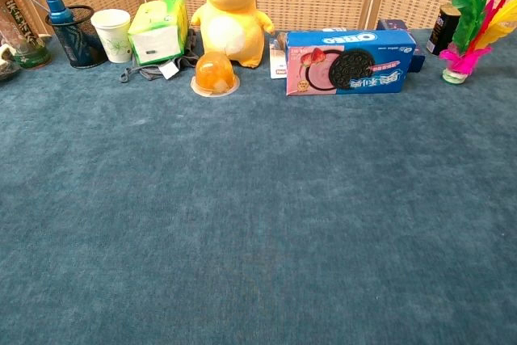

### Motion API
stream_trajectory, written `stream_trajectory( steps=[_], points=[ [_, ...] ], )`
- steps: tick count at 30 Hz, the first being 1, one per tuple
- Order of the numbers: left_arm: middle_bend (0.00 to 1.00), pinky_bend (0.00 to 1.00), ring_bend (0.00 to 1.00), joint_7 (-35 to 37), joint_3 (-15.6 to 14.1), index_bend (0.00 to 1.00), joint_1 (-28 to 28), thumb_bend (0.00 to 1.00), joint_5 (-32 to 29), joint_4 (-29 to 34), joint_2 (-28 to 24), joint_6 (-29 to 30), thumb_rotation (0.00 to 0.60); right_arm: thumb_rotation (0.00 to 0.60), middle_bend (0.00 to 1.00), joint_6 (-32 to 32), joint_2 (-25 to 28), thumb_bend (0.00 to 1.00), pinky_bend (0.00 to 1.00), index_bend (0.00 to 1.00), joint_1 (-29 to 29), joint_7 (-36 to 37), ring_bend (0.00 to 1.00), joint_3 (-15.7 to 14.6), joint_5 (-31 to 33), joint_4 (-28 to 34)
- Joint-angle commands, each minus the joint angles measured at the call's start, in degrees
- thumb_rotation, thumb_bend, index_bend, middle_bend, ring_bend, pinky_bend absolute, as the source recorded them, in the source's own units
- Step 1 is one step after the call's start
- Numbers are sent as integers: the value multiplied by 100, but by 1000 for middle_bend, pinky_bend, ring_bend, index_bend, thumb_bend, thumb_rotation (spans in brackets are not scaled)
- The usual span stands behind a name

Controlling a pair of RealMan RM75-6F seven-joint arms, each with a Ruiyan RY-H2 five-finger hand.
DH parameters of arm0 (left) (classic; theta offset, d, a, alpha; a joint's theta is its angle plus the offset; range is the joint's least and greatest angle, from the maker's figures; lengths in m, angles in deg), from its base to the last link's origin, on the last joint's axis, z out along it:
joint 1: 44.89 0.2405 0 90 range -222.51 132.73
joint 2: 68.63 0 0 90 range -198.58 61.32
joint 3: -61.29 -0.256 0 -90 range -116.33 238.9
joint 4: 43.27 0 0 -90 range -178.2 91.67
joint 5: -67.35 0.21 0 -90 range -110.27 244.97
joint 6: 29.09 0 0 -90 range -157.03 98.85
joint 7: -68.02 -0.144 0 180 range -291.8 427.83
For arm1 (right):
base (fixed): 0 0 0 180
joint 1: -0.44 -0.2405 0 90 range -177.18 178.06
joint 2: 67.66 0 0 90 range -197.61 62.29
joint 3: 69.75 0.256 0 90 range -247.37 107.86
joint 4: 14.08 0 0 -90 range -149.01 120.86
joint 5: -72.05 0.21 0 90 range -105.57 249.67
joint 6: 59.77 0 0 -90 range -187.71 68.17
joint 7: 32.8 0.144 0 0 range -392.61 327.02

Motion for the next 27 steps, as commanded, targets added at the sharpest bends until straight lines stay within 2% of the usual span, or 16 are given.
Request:
stream_trajectory(
  steps=[1,5,6,7,9,11,12,13,14,15,16,17,20,22,27],
  points=[
    [0,0,48,92,-28,0,23,10,92,-7,-15,37,0,383,0,-14,3,28,0,0,4,-1,0,-1,-9,6],
    [0,0,47,128,-67,0,49,10,169,29,-60,48,0,388,0,-23,10,28,7,0,9,15,0,-4,-17,-7],
    [0,0,47,133,-68,0,53,11,189,32,-63,63,0,385,0,-37,0,32,52,0,6,27,2,4,-31,-28],
    [0,0,48,142,-69,0,59,11,220,36,-67,87,0,386,0,-100,-37,42,136,0,-6,91,25,33,-96,-83],
    [0,0,48,154,-70,0,73,13,264,56,-82,133,0,385,0,-245,-143,74,354,2,-45,290,134,83,-300,-269],
    [0,0,48,160,-69,0,92,14,289,82,-95,170,0,384,0,-330,-271,162,669,7,-86,439,353,117,-427,-443],
    [0,0,47,165,-75,0,100,14,308,91,-103,186,0,403,0,-350,-348,214,766,10,-137,460,438,132,-522,-537],
    [0,0,48,160,-80,0,111,15,328,99,-111,204,0,477,0,-353,-451,325,900,17,-219,345,604,137,-666,-729],
    [0,0,48,152,-81,0,116,16,340,103,-114,214,0,530,0,-349,-520,411,954,21,-276,294,718,134,-765,-866],
    [0,0,48,140,-82,0,120,16,354,106,-116,225,0,573,0,-278,-589,475,979,24,-371,314,796,115,-888,-997],
    [0,0,48,125,-83,0,126,16,369,111,-116,237,0,600,0,-12,-611,556,997,24,-524,630,885,6,-1034,-1037],
    [0,0,47,114,-82,0,128,16,374,119,-117,239,0,600,0,107,-587,600,1000,23,-627,876,913,-35,-1143,-1093],
    [0,0,48,63,-73,0,127,17,375,156,-117,229,0,600,0,235,-719,668,1000,21,-1040,1278,940,-100,-1743,-1668],
    [0,0,47,8,-62,0,123,17,369,177,-110,218,0,600,4,270,-837,681,1000,18,-1348,1822,944,-197,-2177,-1984],
    [0,0,48,-47,-55,0,117,17,351,210,-97,177,0,600,12,408,-1066,697,1000,0,-2022,2260,950,-421,-3057,-2564]
  ],
)
